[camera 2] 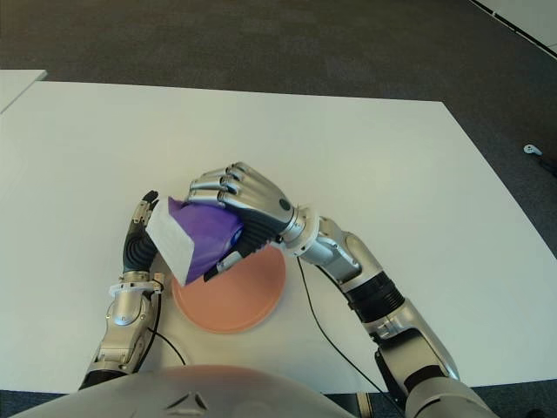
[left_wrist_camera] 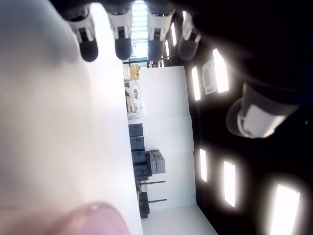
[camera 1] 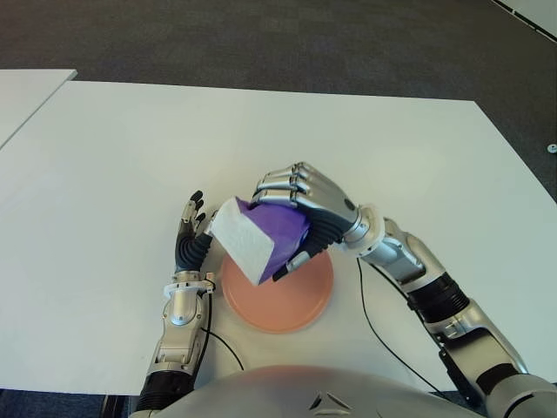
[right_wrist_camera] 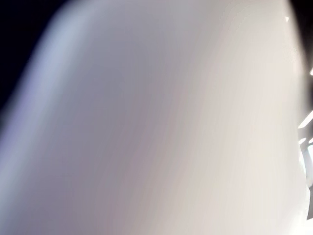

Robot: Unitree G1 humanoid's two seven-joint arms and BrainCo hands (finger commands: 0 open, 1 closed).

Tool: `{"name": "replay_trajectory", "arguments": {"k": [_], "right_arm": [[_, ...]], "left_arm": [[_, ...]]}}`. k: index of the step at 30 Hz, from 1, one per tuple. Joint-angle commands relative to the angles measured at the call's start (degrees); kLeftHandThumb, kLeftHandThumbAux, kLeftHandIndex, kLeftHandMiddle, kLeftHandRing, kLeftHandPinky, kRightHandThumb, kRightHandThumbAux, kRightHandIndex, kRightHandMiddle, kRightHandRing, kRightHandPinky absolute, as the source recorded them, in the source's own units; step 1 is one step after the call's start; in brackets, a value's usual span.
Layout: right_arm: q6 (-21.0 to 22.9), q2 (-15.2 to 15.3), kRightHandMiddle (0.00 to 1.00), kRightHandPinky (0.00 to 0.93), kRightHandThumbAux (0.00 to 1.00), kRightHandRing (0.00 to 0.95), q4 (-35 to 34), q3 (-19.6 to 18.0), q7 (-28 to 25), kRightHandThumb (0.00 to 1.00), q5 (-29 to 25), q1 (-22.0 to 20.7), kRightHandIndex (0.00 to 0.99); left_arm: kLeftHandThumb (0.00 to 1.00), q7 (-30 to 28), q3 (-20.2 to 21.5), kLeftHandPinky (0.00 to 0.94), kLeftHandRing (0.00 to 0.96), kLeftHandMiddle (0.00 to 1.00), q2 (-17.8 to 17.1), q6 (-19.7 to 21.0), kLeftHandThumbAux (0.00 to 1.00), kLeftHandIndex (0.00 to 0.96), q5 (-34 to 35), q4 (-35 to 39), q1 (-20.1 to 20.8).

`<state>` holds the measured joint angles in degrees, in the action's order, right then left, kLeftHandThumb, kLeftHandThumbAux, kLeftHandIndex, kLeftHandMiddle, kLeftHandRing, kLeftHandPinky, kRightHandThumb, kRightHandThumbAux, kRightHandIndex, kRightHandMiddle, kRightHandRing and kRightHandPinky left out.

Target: Put the tissue paper into the plate.

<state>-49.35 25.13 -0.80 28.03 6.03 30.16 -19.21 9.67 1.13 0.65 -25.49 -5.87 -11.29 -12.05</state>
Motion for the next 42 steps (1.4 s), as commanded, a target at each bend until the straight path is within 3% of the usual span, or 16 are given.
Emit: {"name": "replay_trajectory", "arguments": {"k": [1, 12, 22, 32, 38, 42], "right_arm": [[-1.76, -0.28, 0.547, 0.833, 0.679, 0.817, -0.72, 0.45, -3.63, 0.849, -0.97, 2.12, 0.401], [-2.61, -0.06, 0.552, 0.81, 0.679, 0.804, -0.91, -0.56, -9.65, 0.846, -0.02, 3.75, 0.404], [-4.97, -1.2, 0.552, 0.839, 0.679, 0.809, 2.15, -2.23, -8.63, 0.847, 3.69, 3.95, 0.402], [-3.56, -2.22, 0.543, 0.814, 0.681, 0.817, 4.89, -2.99, -8.78, 0.849, 6.04, 3.56, 0.396], [-2.29, -2.32, 0.538, 0.803, 0.681, 0.821, 6.65, -2.21, -11.2, 0.85, 4.58, 2.93, 0.394], [-2.97, -2.93, 0.535, 0.797, 0.681, 0.821, 10.81, -2.0, -9.62, 0.851, 6.51, 2.94, 0.394]], "left_arm": [[0.0, -0.63, 0.02, 0.0, 0.0, 0.0, -0.1, 1.13, 0.477, 0.0, 0.16, 0.45, 0.37], [0.0, -0.89, 0.03, 0.0, 0.0, 0.0, 0.03, 1.13, 0.496, 0.0, 0.86, 0.62, 0.54], [0.0, -0.63, -0.03, 0.0, 0.0, 0.0, -0.17, 0.88, 0.497, 0.0, 0.5, 0.78, 0.53], [0.0, -0.21, 0.01, 0.0, 0.0, 0.0, 0.03, 1.64, 0.504, 0.0, 0.15, 1.16, 0.47], [0.0, -0.27, -0.02, 0.0, 0.0, 0.0, -0.16, 1.49, 0.5, 0.0, -0.09, 1.25, 0.36], [0.0, -0.39, 0.0, 0.0, 0.0, 0.0, -0.19, 1.29, 0.494, 0.0, -0.08, 1.25, 0.27]]}}
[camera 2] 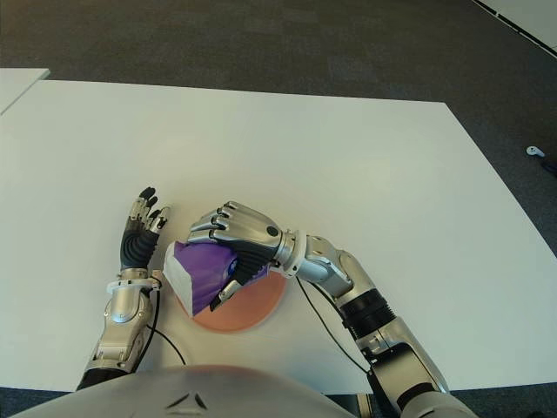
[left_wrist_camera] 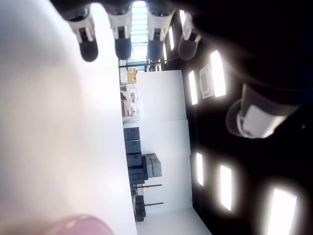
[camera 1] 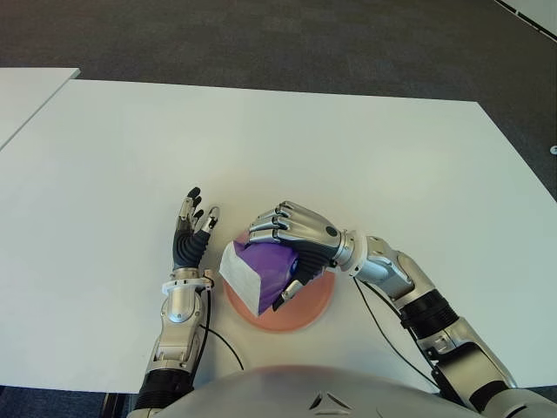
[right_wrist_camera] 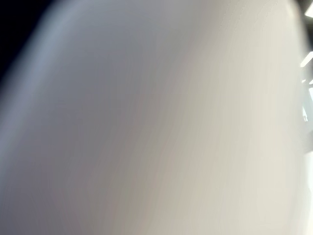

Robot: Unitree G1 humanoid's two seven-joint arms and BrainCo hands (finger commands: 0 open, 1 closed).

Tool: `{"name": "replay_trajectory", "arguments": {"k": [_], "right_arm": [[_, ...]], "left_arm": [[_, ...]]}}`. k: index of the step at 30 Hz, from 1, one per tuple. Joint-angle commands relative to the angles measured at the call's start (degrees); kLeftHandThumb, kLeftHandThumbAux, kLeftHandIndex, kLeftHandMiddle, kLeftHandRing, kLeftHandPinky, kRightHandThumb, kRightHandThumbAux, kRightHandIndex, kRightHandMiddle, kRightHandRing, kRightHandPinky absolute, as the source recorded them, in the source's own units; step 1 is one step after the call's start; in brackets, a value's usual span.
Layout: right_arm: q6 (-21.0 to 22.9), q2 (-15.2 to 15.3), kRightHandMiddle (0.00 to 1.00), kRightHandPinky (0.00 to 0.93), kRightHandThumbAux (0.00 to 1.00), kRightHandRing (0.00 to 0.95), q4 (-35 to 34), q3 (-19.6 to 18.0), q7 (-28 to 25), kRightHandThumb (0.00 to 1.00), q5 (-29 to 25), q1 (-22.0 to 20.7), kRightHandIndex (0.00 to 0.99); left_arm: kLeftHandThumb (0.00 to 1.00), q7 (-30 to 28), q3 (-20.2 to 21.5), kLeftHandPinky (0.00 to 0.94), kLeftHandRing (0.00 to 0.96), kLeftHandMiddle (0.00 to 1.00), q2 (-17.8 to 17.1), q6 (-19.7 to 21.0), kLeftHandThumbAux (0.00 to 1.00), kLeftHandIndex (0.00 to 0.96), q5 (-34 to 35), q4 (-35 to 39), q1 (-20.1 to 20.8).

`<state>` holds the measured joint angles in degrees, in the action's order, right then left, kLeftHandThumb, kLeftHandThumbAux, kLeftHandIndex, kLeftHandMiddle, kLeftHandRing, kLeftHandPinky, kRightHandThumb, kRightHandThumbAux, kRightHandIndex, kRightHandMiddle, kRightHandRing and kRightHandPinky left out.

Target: Put the tissue paper into the plate.

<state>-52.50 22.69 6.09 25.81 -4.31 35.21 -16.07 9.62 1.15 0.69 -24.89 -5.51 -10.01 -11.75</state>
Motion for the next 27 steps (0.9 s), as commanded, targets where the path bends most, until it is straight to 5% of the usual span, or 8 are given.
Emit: {"name": "replay_trajectory", "arguments": {"k": [1, 11, 27], "right_arm": [[0.02, -0.65, 0.535, 0.797, 0.681, 0.821, 4.67, 0.19, 1.26, 0.851, 1.99, -0.12, 0.394], [-0.24, -1.6, 0.534, 0.801, 0.68, 0.82, 7.97, -0.39, 6.12, 0.852, 6.54, -1.37, 0.395], [1.01, -1.51, 0.535, 0.804, 0.679, 0.819, 11.56, 0.63, 6.93, 0.853, 8.15, -2.86, 0.397]], "left_arm": [[0.0, -0.34, -0.01, 0.0, 0.0, 0.0, -0.23, 0.69, 0.493, 0.0, -0.44, -0.01, -0.06], [0.0, -0.63, -0.15, 0.0, 0.0, 0.0, -0.34, 0.86, 0.502, 0.0, -0.45, 0.4, -0.38], [0.0, -0.62, -0.32, 0.0, 0.0, 0.0, -0.27, 0.56, 0.509, 0.0, -0.53, 0.59, -0.45]]}}
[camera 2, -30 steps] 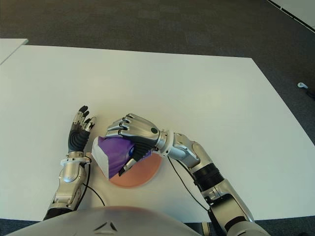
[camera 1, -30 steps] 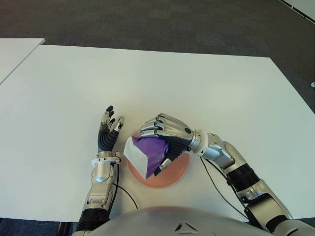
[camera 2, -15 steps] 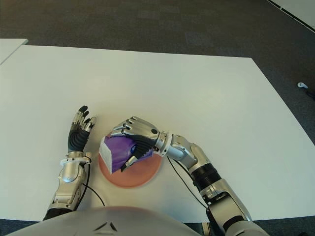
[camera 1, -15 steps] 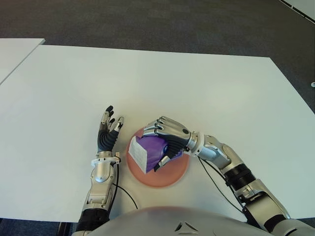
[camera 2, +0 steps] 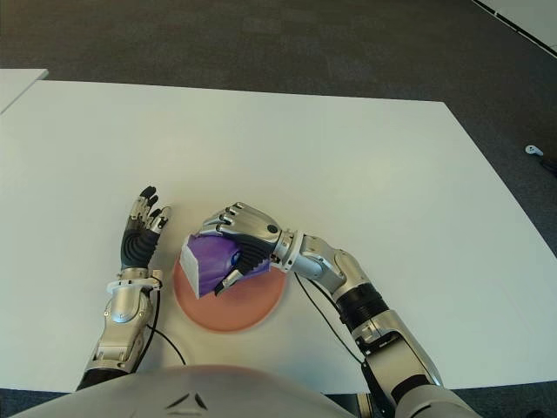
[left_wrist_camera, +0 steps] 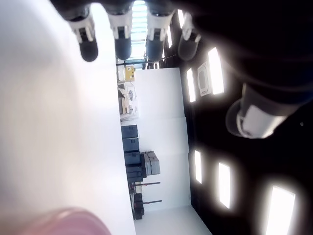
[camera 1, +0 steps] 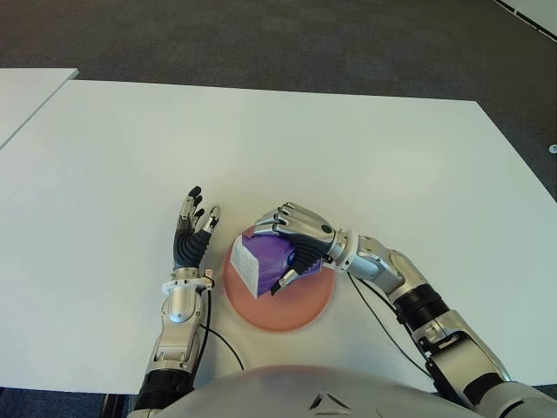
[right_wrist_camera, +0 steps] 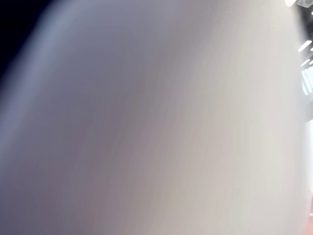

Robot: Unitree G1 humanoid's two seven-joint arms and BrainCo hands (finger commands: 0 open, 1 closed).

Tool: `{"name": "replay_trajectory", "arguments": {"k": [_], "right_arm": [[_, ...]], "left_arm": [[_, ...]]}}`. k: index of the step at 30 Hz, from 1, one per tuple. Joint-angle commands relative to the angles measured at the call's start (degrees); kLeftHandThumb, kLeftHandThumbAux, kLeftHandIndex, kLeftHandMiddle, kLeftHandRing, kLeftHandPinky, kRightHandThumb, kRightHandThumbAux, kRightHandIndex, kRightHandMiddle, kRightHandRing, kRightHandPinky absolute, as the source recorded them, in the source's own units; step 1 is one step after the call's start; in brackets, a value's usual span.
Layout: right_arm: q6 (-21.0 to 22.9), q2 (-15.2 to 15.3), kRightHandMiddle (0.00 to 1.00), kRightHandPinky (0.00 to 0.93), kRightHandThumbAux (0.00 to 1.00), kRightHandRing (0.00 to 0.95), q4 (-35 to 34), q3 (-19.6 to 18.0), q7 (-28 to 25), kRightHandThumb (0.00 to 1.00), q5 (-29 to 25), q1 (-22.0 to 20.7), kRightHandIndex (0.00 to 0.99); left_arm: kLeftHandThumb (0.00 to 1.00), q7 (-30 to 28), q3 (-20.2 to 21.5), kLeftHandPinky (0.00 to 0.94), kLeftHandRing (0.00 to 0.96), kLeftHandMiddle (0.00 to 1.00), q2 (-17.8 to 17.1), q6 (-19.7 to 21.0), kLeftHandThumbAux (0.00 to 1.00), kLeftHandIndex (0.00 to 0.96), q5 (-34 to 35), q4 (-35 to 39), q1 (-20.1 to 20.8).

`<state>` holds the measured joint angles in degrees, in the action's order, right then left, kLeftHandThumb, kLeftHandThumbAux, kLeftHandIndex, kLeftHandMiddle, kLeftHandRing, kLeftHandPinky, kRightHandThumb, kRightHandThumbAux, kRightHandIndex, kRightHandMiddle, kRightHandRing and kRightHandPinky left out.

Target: Put the tissue paper into the plate.

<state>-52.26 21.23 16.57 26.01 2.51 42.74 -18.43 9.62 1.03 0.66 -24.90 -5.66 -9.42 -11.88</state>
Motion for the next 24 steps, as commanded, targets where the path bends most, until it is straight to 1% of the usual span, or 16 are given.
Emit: {"name": "replay_trajectory", "arguments": {"k": [1, 11, 14, 17, 21, 23, 24], "right_arm": [[0.83, -0.05, 0.535, 0.804, 0.679, 0.819, 1.16, 0.47, 0.05, 0.853, 0.58, -0.51, 0.397], [0.52, 0.04, 0.535, 0.803, 0.68, 0.82, 2.15, 0.76, 0.74, 0.853, 0.99, -0.72, 0.397], [-0.85, 0.55, 0.535, 0.804, 0.679, 0.823, 2.83, 1.45, 3.24, 0.853, 3.59, -0.64, 0.397], [-1.15, 0.69, 0.535, 0.798, 0.679, 0.82, 3.13, 1.79, 5.7, 0.853, 5.77, -0.62, 0.397], [-0.01, 1.2, 0.544, 0.76, 0.676, 0.792, 2.43, 2.56, 11.93, 0.854, 12.03, -0.36, 0.407], [0.67, 1.48, 0.578, 0.733, 0.673, 0.772, 1.95, 3.04, 14.12, 0.853, 14.34, -0.34, 0.425], [1.31, 2.18, 0.583, 0.73, 0.673, 0.77, 0.95, 3.54, 14.69, 0.853, 16.38, -0.53, 0.428]], "left_arm": [[0.0, -0.63, -0.21, 0.0, 0.0, 0.0, -0.24, 0.55, 0.509, 0.0, -0.38, 0.04, -0.33], [0.0, -0.71, -0.33, 0.0, 0.0, 0.0, -0.65, 0.68, 0.501, 0.0, -0.77, 0.28, -0.5], [0.0, -0.45, -0.26, 0.0, 0.0, 0.0, -0.66, 0.96, 0.503, 0.0, -0.89, 0.29, -0.36], [0.0, -0.4, -0.24, 0.0, 0.0, 0.0, -0.74, 1.05, 0.498, 0.0, -1.02, 0.37, -0.25], [0.0, -0.3, -0.15, 0.0, 0.0, 0.0, -0.87, 1.18, 0.495, 0.0, -1.23, 0.41, -0.12], [0.0, -0.31, -0.1, 0.0, 0.0, 0.0, -0.91, 1.24, 0.493, 0.0, -1.29, 0.45, -0.1], [0.0, -0.26, -0.09, 0.0, 0.0, 0.0, -0.95, 1.22, 0.493, 0.0, -1.41, 0.45, -0.09]]}}
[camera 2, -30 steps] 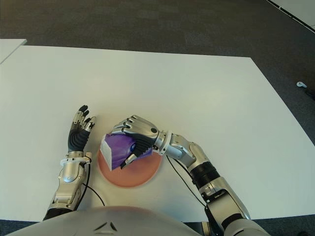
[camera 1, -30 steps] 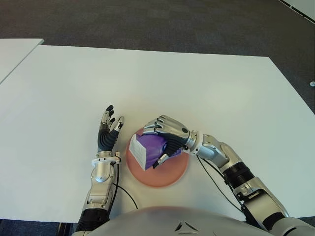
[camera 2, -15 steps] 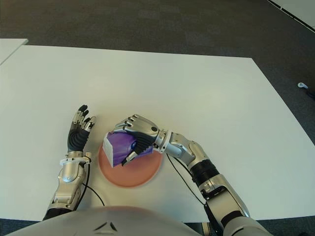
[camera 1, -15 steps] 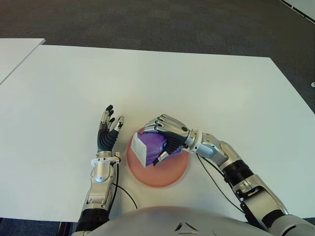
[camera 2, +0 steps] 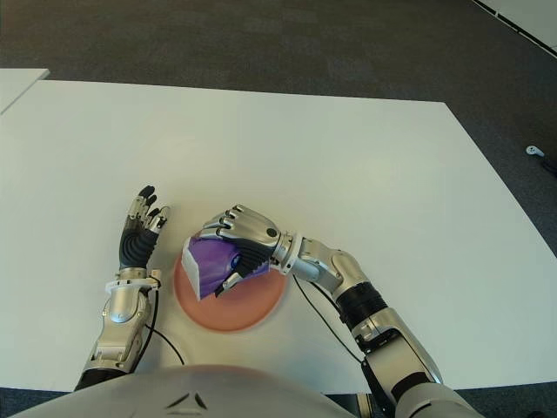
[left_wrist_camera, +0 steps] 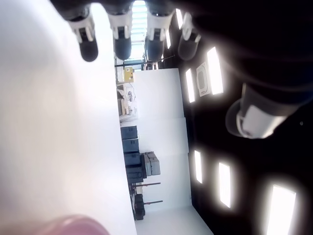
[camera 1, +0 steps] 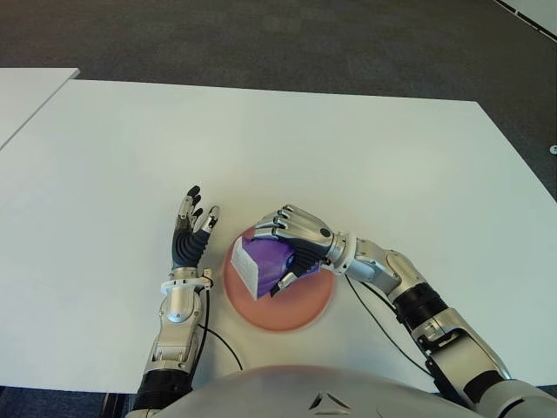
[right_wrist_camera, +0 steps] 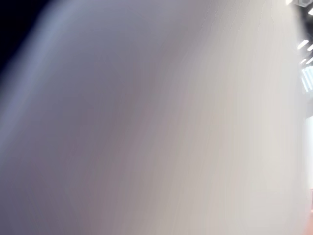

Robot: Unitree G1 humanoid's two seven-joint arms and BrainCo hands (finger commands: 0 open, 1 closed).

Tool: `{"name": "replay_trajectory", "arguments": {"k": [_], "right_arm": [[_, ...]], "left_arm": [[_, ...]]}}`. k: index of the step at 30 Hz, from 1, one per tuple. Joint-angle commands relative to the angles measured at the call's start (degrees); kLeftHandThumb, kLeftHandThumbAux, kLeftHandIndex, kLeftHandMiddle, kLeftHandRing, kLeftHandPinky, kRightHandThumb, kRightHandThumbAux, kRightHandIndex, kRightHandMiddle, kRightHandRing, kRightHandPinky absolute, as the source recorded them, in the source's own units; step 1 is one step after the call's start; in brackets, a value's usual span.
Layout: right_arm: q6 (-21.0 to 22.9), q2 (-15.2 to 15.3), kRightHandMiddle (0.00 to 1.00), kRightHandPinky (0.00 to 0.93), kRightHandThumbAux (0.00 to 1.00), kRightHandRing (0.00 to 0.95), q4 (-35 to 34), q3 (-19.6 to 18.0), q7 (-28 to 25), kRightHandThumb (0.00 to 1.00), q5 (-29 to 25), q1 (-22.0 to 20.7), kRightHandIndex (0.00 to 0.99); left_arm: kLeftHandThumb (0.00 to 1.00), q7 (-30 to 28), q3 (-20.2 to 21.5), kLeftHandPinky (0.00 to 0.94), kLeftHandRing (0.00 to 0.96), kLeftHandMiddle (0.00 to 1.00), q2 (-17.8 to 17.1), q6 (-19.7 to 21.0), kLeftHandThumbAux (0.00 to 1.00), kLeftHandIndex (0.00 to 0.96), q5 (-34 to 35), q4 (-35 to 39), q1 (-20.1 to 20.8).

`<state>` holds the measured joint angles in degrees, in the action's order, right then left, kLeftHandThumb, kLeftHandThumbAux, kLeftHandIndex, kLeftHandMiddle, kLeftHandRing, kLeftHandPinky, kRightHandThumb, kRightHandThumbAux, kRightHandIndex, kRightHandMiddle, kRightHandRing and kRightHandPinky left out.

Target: Put the tissue paper into the plate.

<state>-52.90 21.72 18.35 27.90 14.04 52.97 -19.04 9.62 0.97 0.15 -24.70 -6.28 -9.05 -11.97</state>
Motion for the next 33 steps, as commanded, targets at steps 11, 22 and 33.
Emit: {"name": "replay_trajectory", "arguments": {"k": [11, 22, 33], "right_arm": [[3.96, 8.08, 0.1, 0.031, 0.548, 0.051, -7.22, 5.44, -9.78, 0.153, 8.42, -1.71, 0.061], [5.3, 10.2, 0.002, 0.0, 0.442, 0.0, -9.63, 6.01, -17.51, 0.063, 2.89, -1.02, 0.001], [5.64, 10.76, 0.0, 0.0, 0.406, 0.0, -9.05, 6.12, -16.82, 0.011, 2.39, -0.15, 0.0]], "left_arm": [[0.0, -0.12, 0.26, 0.0, 0.0, 0.0, -0.37, 1.57, 0.48, 0.0, -0.66, 0.26, -0.03], [0.0, -0.13, 0.36, 0.0, 0.0, 0.0, -0.16, 3.08, 0.491, 0.0, -0.4, 1.21, -0.27], [0.0, -0.09, 0.44, 0.0, 0.0, 0.0, 0.25, 4.51, 0.501, 0.0, -0.04, 2.47, -0.46]]}}
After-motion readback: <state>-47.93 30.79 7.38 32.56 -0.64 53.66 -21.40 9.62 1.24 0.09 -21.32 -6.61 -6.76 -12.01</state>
